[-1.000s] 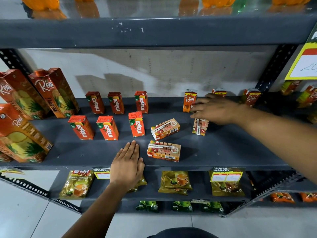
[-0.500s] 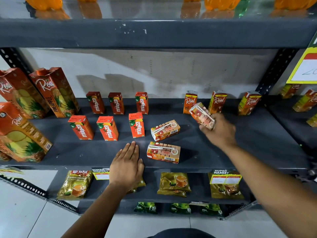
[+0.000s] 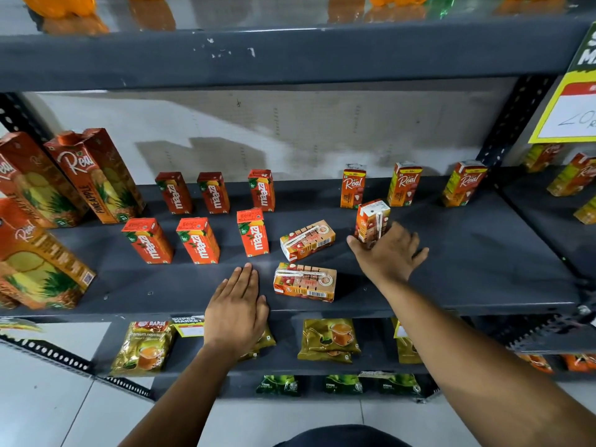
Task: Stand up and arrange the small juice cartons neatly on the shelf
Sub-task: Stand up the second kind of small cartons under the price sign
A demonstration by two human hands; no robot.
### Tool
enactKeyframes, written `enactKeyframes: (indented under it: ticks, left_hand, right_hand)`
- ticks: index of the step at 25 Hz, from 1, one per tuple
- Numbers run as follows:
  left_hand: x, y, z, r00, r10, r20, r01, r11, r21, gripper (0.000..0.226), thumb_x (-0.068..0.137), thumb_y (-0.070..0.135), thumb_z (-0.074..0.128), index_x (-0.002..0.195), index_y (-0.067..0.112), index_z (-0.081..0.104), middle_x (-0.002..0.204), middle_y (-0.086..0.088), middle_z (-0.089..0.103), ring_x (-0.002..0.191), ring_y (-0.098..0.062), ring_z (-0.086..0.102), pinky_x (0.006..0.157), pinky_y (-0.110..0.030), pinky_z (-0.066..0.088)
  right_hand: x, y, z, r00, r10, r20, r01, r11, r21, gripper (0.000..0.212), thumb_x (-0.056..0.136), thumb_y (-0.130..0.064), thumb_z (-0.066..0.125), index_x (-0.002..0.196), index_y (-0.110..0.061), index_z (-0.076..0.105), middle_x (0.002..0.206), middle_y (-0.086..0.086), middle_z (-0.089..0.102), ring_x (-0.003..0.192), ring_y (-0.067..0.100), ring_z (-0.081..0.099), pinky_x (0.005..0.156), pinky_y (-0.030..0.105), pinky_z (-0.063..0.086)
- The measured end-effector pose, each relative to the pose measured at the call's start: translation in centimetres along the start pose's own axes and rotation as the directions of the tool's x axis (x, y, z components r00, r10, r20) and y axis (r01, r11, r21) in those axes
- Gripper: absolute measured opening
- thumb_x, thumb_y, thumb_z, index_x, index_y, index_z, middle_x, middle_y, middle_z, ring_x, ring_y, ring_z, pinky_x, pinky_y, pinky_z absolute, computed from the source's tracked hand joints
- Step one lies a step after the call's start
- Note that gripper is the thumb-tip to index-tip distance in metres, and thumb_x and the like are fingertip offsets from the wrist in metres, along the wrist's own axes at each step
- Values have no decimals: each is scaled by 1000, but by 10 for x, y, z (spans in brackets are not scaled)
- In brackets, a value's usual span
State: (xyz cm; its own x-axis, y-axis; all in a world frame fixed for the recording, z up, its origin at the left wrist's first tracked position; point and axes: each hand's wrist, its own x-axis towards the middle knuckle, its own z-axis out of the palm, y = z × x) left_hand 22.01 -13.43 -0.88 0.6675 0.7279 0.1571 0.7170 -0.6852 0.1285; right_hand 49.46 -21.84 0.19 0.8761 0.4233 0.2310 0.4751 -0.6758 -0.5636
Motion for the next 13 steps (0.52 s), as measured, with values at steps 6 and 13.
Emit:
enactKeyframes:
  ticks: [6,13]
  left_hand:
    - [0,0,1,1000,-2,-3,2,1000,-2,65,91,41,21,138,3,44,145,-15,45,136,-29,40,111,-44,32]
    - [0,1,0,1000,-11,-8,11,1000,-8,63,91,39,24,136,3,47,144,-15,47,134,-30,42,110,-44,34]
  right_hand:
    - [3,-19,-8,984,8,-180,45,957,288,104,56,-64,80,134,-12,36,133,16,48,123,35,44,96,53,39]
    - [16,5,-12,987,-78,143,-28,784,620,90,69,-17,81,139,-29,25,120,-3,51,109,14,56,84,33,53]
